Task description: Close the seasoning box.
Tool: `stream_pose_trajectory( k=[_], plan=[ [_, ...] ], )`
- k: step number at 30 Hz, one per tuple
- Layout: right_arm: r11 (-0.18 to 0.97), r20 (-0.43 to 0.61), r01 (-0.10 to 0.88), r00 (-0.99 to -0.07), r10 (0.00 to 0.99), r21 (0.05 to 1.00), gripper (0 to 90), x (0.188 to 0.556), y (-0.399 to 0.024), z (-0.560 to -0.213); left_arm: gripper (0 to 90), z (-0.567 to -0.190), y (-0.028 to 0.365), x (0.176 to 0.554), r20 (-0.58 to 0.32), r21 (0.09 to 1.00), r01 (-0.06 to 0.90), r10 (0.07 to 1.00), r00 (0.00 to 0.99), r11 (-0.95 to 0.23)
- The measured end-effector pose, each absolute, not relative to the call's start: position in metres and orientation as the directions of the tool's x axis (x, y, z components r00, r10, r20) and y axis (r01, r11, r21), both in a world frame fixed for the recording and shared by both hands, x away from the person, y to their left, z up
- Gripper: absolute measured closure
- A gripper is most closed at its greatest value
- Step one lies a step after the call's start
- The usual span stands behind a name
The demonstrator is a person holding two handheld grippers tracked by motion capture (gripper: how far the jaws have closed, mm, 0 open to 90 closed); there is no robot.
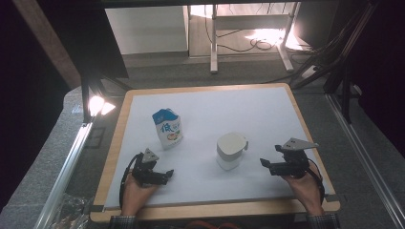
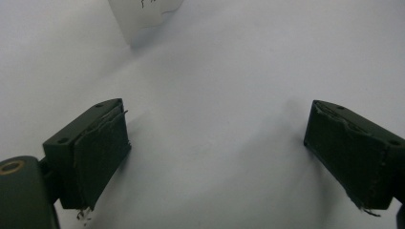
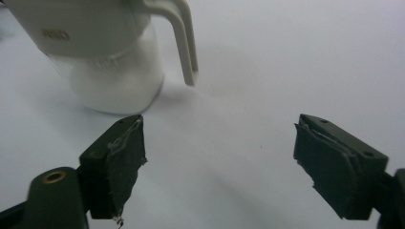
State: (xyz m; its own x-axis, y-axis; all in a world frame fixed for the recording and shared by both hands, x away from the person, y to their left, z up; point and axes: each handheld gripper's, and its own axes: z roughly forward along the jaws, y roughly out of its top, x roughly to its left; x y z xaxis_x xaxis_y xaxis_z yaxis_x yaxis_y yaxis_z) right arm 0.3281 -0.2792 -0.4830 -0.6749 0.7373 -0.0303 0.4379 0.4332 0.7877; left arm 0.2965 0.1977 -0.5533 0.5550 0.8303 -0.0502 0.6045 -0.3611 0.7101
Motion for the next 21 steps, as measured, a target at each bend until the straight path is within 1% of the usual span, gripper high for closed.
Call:
stream_pose_trajectory(
  k=[11,15,21],
  plan=[
    [0.445,-0.02,0.509,-0.642,0.767,0.737,13.2,0.329,-0.286,-0.519,7.6,-0.553,0.198,0.296,-0.048,0.711,0.604,0.831,0.554,-0.361],
    [0.458,-0.028,0.519,-0.639,0.769,0.722,11.7,0.33,-0.287,-0.53,7.6,-0.553,0.197,0.296,-0.048,0.711,0.603,0.832,0.553,-0.361],
    [0.464,-0.042,0.508,-0.641,0.767,0.725,11.3,0.327,-0.286,-0.532,7.6,-0.554,0.198,0.296,-0.05,0.711,0.604,0.832,0.553,-0.359]
  ],
)
